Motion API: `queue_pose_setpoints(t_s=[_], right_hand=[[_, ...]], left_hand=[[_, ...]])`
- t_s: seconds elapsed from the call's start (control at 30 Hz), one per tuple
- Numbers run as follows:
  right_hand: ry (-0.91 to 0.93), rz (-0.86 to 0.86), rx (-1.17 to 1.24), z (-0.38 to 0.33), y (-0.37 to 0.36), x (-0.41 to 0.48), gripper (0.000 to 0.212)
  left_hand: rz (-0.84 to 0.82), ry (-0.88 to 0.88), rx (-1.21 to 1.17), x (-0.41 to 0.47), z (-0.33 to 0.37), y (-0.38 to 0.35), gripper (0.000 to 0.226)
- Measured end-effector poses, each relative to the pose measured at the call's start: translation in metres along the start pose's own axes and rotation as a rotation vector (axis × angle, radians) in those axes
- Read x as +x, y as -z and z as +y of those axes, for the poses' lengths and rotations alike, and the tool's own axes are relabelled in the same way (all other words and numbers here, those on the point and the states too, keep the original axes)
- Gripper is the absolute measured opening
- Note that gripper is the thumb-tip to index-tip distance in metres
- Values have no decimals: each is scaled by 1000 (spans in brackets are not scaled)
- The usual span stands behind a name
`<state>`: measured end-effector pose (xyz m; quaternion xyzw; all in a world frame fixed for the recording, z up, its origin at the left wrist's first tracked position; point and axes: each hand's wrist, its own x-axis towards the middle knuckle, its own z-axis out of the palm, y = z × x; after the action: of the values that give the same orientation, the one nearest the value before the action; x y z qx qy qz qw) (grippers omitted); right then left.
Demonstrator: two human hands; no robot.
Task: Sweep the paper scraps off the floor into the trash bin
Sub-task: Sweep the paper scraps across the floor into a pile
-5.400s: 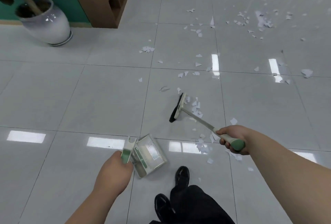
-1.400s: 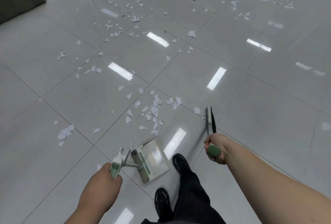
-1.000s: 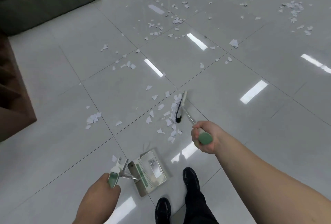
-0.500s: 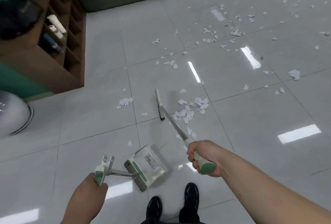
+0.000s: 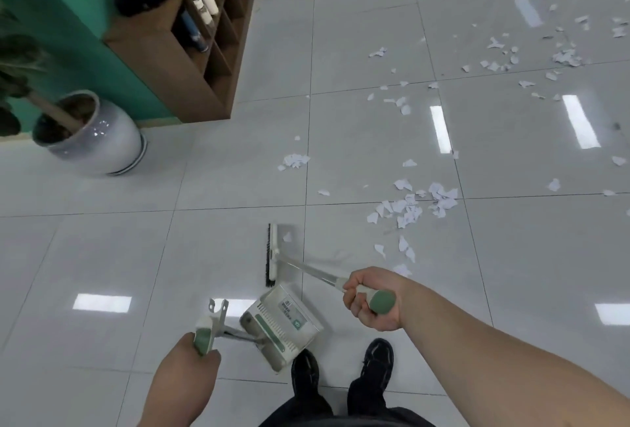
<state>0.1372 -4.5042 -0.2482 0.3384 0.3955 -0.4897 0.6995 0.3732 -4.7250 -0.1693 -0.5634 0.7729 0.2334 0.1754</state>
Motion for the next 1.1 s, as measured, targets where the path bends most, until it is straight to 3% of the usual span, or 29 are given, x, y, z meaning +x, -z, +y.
queue_pose_setpoints(t_s=[0.17,0.3,0.43,0.57,0.83,0.97,1.1], right_hand=[[2,102,19,10,59,-15,50],[96,219,18,1,109,-54,33],[188,298,43,-12,149,-97,39],[248,375,61,-27,178,-135,31],[316,406,25,-37,167,-174,19],[308,387,-48,-25,151,-177,33],[257,333,-109,-6,150,-171,64]], left_hand=[[-89,-68,73,0,21,-11,8],[-132,-93,87,3,39,-19,7],[-158,-132,88,4,56,-22,8],[-161,-204,89,4,75,-25,8],[-131,-278,75,12,89,-24,5],[-95,-278,79,22,89,-18,3],[-82,-266,75,29,88,-14,3]])
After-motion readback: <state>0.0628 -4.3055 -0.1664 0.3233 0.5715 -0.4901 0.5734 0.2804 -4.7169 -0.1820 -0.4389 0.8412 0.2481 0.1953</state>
